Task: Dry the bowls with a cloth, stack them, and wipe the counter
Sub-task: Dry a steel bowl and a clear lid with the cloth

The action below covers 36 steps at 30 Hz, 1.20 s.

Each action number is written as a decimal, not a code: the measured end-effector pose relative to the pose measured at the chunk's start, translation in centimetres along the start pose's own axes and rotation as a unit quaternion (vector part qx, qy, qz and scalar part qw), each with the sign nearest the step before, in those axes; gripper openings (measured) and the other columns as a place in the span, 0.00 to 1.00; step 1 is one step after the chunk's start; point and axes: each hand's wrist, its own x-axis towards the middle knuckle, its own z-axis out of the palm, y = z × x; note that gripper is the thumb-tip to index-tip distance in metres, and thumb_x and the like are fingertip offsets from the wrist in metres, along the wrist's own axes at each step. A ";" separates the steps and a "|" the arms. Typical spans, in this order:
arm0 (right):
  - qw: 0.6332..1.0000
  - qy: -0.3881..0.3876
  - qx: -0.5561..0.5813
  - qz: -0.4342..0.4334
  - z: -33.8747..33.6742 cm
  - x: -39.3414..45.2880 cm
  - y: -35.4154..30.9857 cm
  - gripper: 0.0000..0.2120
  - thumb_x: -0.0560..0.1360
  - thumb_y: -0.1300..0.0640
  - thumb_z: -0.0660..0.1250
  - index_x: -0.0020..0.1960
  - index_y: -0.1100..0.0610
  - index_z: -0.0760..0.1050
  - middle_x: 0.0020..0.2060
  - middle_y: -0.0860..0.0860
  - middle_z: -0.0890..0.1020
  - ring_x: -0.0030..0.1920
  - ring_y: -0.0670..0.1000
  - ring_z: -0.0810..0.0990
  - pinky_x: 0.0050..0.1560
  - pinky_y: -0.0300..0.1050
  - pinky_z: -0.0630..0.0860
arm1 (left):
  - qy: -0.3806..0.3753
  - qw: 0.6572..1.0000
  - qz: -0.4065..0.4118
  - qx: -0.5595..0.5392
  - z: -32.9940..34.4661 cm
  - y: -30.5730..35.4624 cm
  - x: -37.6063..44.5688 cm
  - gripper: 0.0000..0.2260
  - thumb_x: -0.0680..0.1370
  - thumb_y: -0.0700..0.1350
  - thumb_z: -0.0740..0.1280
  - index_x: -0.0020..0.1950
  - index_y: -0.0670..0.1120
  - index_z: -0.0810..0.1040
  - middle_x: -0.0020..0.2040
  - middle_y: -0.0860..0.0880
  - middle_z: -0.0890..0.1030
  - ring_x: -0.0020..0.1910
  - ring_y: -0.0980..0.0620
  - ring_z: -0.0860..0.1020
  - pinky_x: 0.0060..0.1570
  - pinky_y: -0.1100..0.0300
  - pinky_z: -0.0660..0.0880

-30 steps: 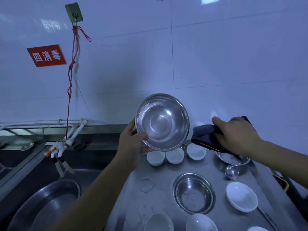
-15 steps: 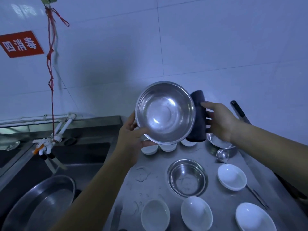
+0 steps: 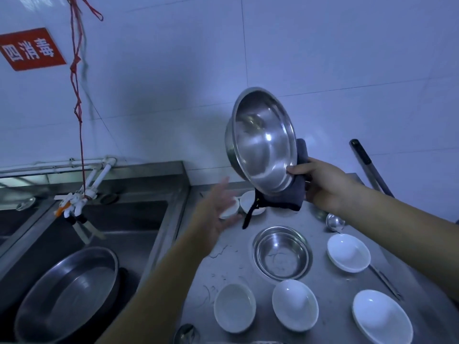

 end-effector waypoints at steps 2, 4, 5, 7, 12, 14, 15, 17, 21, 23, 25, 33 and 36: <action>1.000 -0.018 -0.004 0.007 0.3 0.0 0.3 0.18 0.74 0.67 0.68 0.61 0.55 0.81 0.51 0.54 0.85 0.47 0.54 0.82 0.40 0.44 0.81 | -0.068 0.995 -0.067 -0.006 1.1 -1.7 -0.4 0.16 0.79 0.54 0.70 0.65 0.52 0.81 0.61 0.45 0.84 0.62 0.44 0.80 0.58 0.45 0.80; 1.000 -0.008 -0.015 0.006 0.4 0.0 0.9 0.18 0.72 0.68 0.70 0.61 0.56 0.81 0.52 0.56 0.85 0.47 0.55 0.82 0.42 0.45 0.81 | -0.105 0.991 -0.081 -0.036 2.0 -2.7 -0.8 0.16 0.79 0.51 0.70 0.64 0.46 0.81 0.58 0.43 0.84 0.60 0.43 0.82 0.60 0.43 0.79; 1.000 0.003 -0.015 0.006 0.4 0.0 1.2 0.19 0.72 0.68 0.70 0.61 0.56 0.81 0.52 0.56 0.85 0.46 0.56 0.82 0.41 0.45 0.80 | -0.107 0.991 -0.073 -0.041 2.3 -3.1 -0.7 0.14 0.81 0.48 0.68 0.63 0.43 0.81 0.56 0.42 0.84 0.57 0.43 0.83 0.58 0.43 0.80; 0.999 0.019 -0.015 0.021 0.2 -0.2 1.7 0.19 0.72 0.69 0.70 0.61 0.57 0.81 0.50 0.56 0.85 0.45 0.55 0.82 0.37 0.45 0.80 | -0.093 0.993 -0.062 -0.032 2.5 -3.5 -0.5 0.10 0.83 0.44 0.64 0.59 0.40 0.81 0.51 0.41 0.83 0.44 0.46 0.84 0.49 0.47 0.83; 0.994 0.018 0.023 0.102 -0.2 -1.0 3.4 0.19 0.75 0.69 0.67 0.65 0.65 0.76 0.57 0.60 0.83 0.50 0.58 0.82 0.47 0.50 0.81 | -0.144 0.987 -0.064 0.024 2.4 -3.4 -1.3 0.09 0.85 0.44 0.59 0.61 0.42 0.75 0.31 0.52 0.77 0.29 0.52 0.72 0.35 0.52 0.81; 0.995 0.017 0.017 0.098 -0.4 -1.1 3.7 0.19 0.74 0.69 0.68 0.65 0.64 0.78 0.58 0.60 0.83 0.52 0.59 0.82 0.53 0.52 0.80 | -0.160 0.984 -0.065 0.041 2.4 -3.6 -1.6 0.10 0.86 0.45 0.59 0.61 0.43 0.76 0.31 0.52 0.78 0.31 0.51 0.72 0.36 0.50 0.82; 0.996 0.018 0.002 0.085 -0.5 -1.1 3.7 0.18 0.74 0.69 0.69 0.63 0.62 0.79 0.56 0.59 0.84 0.51 0.59 0.82 0.51 0.52 0.81 | -0.150 0.985 -0.064 0.059 2.2 -3.8 -1.6 0.09 0.85 0.44 0.60 0.60 0.43 0.78 0.34 0.51 0.80 0.34 0.50 0.73 0.39 0.48 0.83; 0.998 0.034 -0.026 0.046 -0.6 -1.3 3.8 0.17 0.73 0.70 0.70 0.60 0.59 0.81 0.49 0.56 0.86 0.45 0.57 0.83 0.40 0.48 0.83 | -0.093 0.987 -0.056 0.122 1.3 -4.4 -1.2 0.08 0.85 0.43 0.62 0.57 0.43 0.81 0.43 0.46 0.84 0.41 0.46 0.79 0.46 0.44 0.84; 0.985 0.122 -0.082 -0.094 -1.0 -1.2 4.0 0.19 0.71 0.71 0.71 0.57 0.53 0.82 0.44 0.51 0.86 0.44 0.55 0.84 0.42 0.47 0.81 | 0.157 0.982 0.054 0.087 -0.8 -4.9 -0.6 0.08 0.82 0.40 0.67 0.55 0.50 0.83 0.53 0.45 0.85 0.48 0.47 0.82 0.48 0.53 0.80; 0.966 0.157 -0.120 -0.166 -1.2 -1.0 4.2 0.22 0.70 0.69 0.71 0.59 0.50 0.81 0.44 0.51 0.86 0.45 0.53 0.84 0.47 0.47 0.80 | 0.269 0.940 0.204 0.060 -1.1 -3.8 -1.4 0.12 0.80 0.34 0.65 0.52 0.51 0.81 0.47 0.47 0.83 0.43 0.51 0.78 0.42 0.60 0.76; 0.948 0.176 -0.149 -0.219 -0.9 -1.2 4.5 0.22 0.71 0.67 0.72 0.58 0.46 0.78 0.42 0.49 0.85 0.42 0.49 0.83 0.45 0.44 0.78 | 0.258 0.888 0.350 0.151 -0.1 -2.6 -2.7 0.13 0.80 0.30 0.63 0.52 0.48 0.81 0.45 0.52 0.81 0.41 0.56 0.77 0.43 0.64 0.74; 0.872 0.067 -0.232 -0.425 4.6 -4.6 8.7 0.26 0.71 0.69 0.64 0.67 0.53 0.78 0.54 0.49 0.82 0.55 0.48 0.81 0.51 0.50 0.79 | -0.058 0.972 0.206 0.094 6.7 -2.4 -5.2 0.35 0.81 0.31 0.64 0.80 0.58 0.55 0.64 0.68 0.78 0.66 0.64 0.76 0.54 0.70 0.76; 0.836 0.041 -0.293 -0.462 5.0 -5.3 10.4 0.23 0.77 0.53 0.64 0.71 0.52 0.75 0.70 0.49 0.72 0.62 0.51 0.76 0.57 0.46 0.79 | -0.062 0.974 0.212 0.052 5.4 -1.9 -5.8 0.28 0.81 0.27 0.59 0.76 0.51 0.66 0.57 0.55 0.85 0.57 0.56 0.83 0.49 0.63 0.80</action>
